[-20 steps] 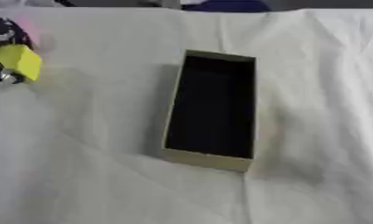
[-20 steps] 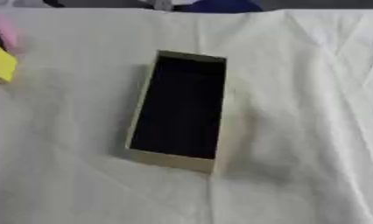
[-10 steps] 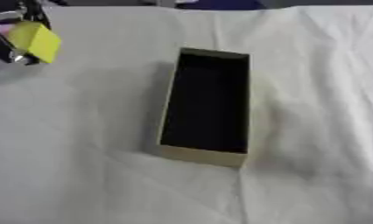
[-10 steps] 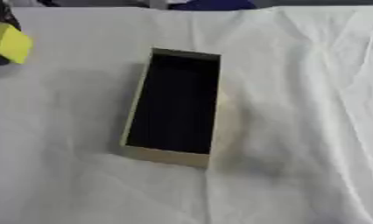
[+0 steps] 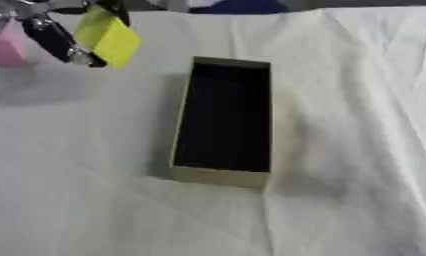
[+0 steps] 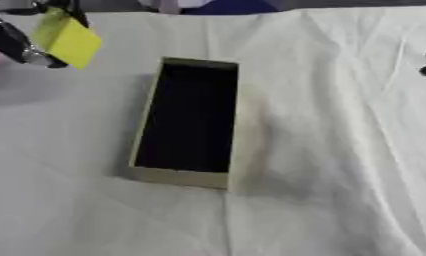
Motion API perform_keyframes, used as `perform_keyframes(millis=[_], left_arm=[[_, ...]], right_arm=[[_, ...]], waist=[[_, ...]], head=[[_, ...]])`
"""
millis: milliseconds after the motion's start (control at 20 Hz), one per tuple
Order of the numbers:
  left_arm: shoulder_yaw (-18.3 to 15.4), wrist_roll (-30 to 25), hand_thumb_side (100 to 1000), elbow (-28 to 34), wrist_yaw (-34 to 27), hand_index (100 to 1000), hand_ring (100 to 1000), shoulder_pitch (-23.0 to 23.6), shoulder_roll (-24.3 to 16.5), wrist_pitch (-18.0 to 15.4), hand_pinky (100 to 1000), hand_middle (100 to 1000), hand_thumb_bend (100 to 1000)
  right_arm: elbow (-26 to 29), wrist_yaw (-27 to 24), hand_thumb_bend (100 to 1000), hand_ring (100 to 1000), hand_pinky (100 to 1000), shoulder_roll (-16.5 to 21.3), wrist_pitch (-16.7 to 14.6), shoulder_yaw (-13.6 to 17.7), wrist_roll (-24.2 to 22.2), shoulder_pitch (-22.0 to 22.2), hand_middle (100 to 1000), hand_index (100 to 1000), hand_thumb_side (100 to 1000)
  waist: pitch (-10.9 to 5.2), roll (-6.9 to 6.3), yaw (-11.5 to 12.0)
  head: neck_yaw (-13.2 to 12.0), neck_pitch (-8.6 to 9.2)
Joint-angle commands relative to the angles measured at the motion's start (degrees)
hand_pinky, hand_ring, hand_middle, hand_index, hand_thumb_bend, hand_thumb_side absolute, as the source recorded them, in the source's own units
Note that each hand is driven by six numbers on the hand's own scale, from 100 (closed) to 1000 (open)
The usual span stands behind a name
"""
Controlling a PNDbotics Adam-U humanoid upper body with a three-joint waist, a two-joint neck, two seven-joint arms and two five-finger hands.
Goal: Pick up objects on the table and place them in the box.
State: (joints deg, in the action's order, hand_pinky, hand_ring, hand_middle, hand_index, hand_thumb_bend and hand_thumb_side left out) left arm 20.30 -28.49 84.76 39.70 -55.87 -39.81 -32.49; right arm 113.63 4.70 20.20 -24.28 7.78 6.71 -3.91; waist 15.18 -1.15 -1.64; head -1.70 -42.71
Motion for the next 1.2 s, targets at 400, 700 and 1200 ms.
perform_keyframes(millis=[400,700,1200], left_arm=[[4.2,-8.1,100,10.7,-1.2,625,550,-2.5,8.7,1.9,433,498,250],[6.1,-10.3,100,8.5,1.9,625,549,-2.2,11.2,1.2,434,498,244],[8.3,-12.1,100,5.0,2.6,632,550,-0.5,17.5,0.0,429,499,202]], right_arm=[[1.0,-0.4,100,801,824,1.7,0.2,1.4,1.1,-0.5,579,826,782],[1.0,-0.1,100,801,824,1.3,0.8,1.3,1.2,-0.4,577,825,788],[1.0,0.0,100,800,823,0.7,1.3,1.1,1.1,-0.5,575,825,791]], waist=[[-1.14,-0.17,-0.5],[-1.08,-0.35,-0.5],[-1.03,-0.50,-0.8]], head=[[-0.2,0.57],[-0.1,0.60],[0.4,0.35]])
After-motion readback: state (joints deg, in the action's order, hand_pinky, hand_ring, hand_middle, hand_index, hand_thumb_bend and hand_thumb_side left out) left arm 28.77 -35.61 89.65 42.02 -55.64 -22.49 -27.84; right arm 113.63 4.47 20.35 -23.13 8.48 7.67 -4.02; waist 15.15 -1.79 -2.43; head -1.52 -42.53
